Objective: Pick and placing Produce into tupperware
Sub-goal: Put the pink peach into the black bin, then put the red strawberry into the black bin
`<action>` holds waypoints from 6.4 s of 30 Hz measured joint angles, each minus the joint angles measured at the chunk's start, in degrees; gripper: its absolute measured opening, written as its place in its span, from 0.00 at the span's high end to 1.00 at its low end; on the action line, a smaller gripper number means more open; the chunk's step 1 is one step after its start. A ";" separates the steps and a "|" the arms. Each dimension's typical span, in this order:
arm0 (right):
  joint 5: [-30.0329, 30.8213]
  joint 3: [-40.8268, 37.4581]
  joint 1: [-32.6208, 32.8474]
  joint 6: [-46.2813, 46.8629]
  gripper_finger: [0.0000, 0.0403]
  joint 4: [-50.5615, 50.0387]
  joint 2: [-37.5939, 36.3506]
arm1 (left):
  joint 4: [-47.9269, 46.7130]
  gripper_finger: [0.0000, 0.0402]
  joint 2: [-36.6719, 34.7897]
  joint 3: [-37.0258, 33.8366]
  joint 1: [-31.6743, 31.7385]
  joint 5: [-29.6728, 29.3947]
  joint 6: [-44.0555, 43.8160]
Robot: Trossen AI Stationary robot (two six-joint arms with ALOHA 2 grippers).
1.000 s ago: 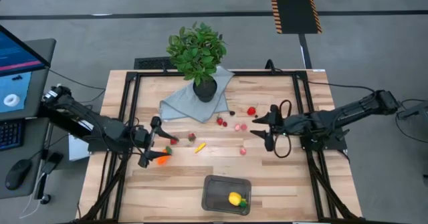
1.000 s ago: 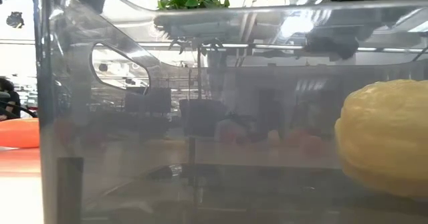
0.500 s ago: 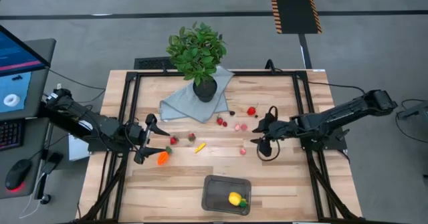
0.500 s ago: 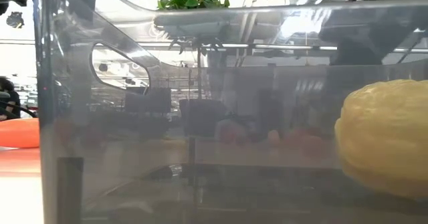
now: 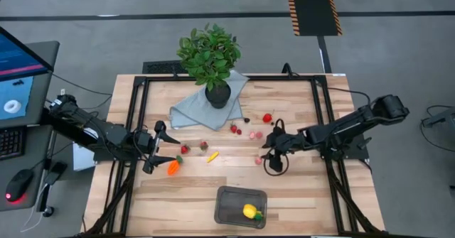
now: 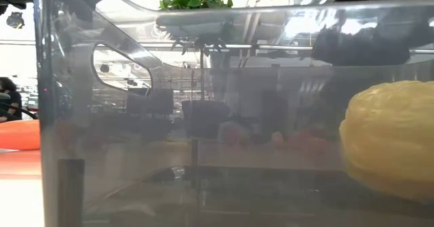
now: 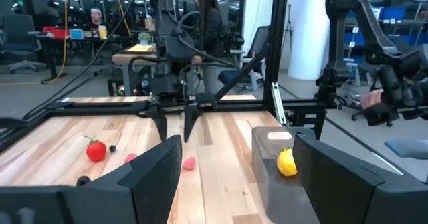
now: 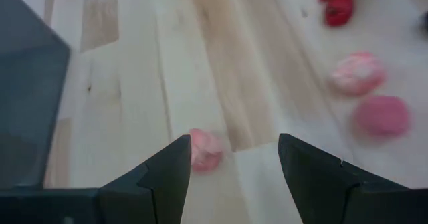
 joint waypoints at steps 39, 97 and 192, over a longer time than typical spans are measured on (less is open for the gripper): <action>-4.70 0.00 1.04 1.99 0.82 15.55 13.51 | -2.13 0.32 0.02 0.00 -0.02 -0.17 -4.09; -6.11 48.76 18.02 -0.40 0.80 -18.77 30.42 | -2.63 0.32 0.07 0.02 -0.01 -0.34 -6.61; 18.19 3.46 1.14 -5.42 0.58 -9.16 -25.12 | -4.78 0.32 0.42 0.04 0.00 -1.75 -10.46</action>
